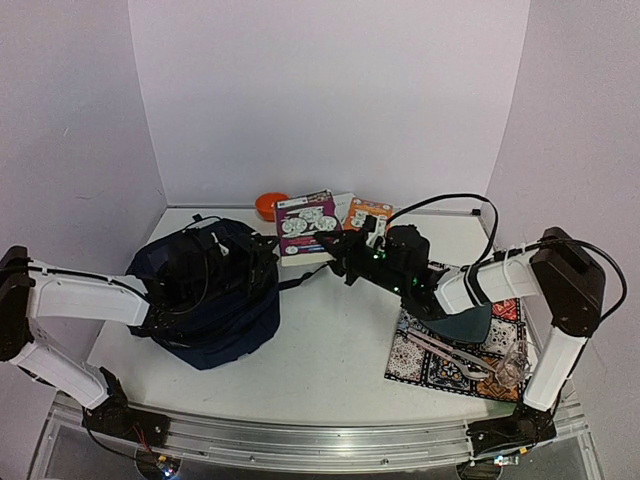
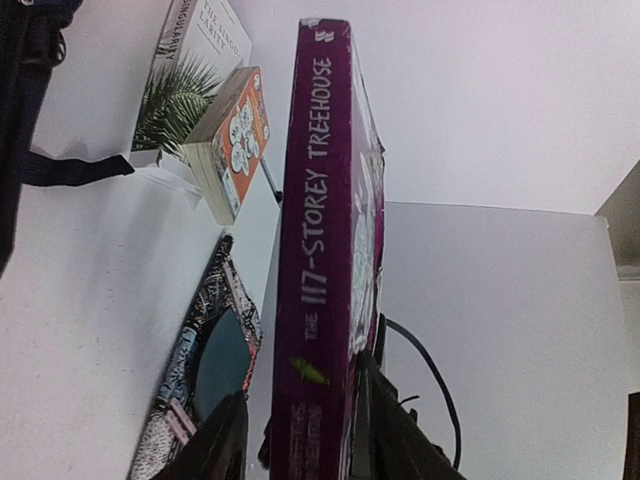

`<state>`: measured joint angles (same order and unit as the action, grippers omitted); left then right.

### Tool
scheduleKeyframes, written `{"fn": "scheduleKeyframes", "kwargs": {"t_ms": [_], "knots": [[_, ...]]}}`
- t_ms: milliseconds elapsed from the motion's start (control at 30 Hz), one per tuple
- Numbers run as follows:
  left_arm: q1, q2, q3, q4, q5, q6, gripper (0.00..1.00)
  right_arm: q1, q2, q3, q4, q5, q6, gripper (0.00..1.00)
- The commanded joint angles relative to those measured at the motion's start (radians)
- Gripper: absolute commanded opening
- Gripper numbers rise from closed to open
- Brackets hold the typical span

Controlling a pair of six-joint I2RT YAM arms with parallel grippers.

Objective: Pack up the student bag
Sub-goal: Pass from the left arm to the right

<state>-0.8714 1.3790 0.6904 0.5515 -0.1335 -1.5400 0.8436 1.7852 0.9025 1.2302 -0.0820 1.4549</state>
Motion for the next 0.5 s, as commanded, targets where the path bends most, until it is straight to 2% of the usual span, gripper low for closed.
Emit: {"fn": "scheduleKeyframes", "kwargs": {"t_ms": [0, 67, 167, 267, 333, 467], "knots": [[0.031, -0.098, -0.057, 0.025, -0.002, 0.098, 0.53, -0.066, -0.081, 0.003, 0.149, -0.058, -0.066, 0.00], [0.040, -0.124, -0.059, -0.021, 0.002, 0.168, 0.58, -0.074, -0.082, -0.003, 0.154, -0.087, -0.067, 0.00], [0.055, -0.141, 0.001, -0.205, 0.019, 0.319, 0.64, -0.084, -0.089, -0.019, 0.155, -0.123, -0.075, 0.00], [0.055, -0.133, 0.124, -0.492, -0.016, 0.509, 0.69, -0.097, -0.096, -0.042, 0.153, -0.162, -0.075, 0.00], [0.055, -0.124, 0.187, -0.662, -0.045, 0.629, 0.70, -0.104, -0.099, -0.058, 0.151, -0.194, -0.072, 0.00], [0.055, -0.099, 0.261, -0.854, -0.054, 0.813, 0.70, -0.116, -0.116, -0.092, 0.121, -0.228, -0.086, 0.00]]}}
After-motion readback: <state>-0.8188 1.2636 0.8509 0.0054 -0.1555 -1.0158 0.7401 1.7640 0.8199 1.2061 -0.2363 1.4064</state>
